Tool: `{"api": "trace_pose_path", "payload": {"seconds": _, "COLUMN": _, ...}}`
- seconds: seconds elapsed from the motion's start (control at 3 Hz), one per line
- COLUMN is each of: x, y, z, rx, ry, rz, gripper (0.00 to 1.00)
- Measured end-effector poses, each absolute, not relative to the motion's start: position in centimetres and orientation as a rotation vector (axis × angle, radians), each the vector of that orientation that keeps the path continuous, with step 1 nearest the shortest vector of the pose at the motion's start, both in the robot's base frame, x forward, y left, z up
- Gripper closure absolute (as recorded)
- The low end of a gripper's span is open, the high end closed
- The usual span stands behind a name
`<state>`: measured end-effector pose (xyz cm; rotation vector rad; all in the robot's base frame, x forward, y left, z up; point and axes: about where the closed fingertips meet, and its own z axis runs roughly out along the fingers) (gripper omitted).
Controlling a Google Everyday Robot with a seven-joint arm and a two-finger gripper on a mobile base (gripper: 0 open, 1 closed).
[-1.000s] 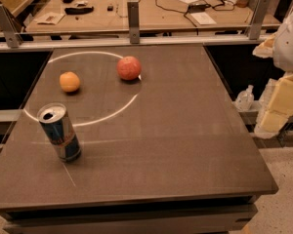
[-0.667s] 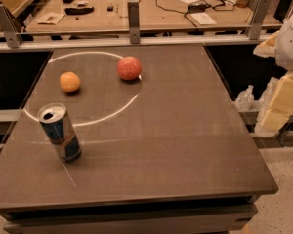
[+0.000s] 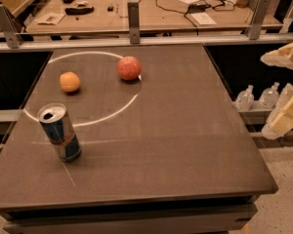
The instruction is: Pick apple
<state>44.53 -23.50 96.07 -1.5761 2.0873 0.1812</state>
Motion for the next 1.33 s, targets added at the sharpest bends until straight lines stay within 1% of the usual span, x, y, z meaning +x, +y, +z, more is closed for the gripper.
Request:
{"api": "trace_pose_path", "payload": {"seconds": 0.33, "x": 44.8, "y": -24.7, "z": 94.5, "rx": -1.497, "ry": 1.939, "rz": 0.327, "gripper": 0.00}}
{"api": "trace_pose_path", "payload": {"seconds": 0.67, "x": 45.1, "y": -24.9, "z": 93.1, "rx": -1.360, "ry": 1.805, "rz": 0.514, "gripper": 0.00}}
{"api": "trace_pose_path", "payload": {"seconds": 1.0, "x": 45.5, "y": -24.1, "z": 93.3, "rx": -1.249, "ry": 1.703, "rz": 0.650, "gripper": 0.00}}
{"api": "trace_pose_path", "payload": {"seconds": 1.33, "x": 45.6, "y": -23.7, "z": 93.7, "rx": -1.228, "ry": 1.681, "rz": 0.679, "gripper": 0.00}}
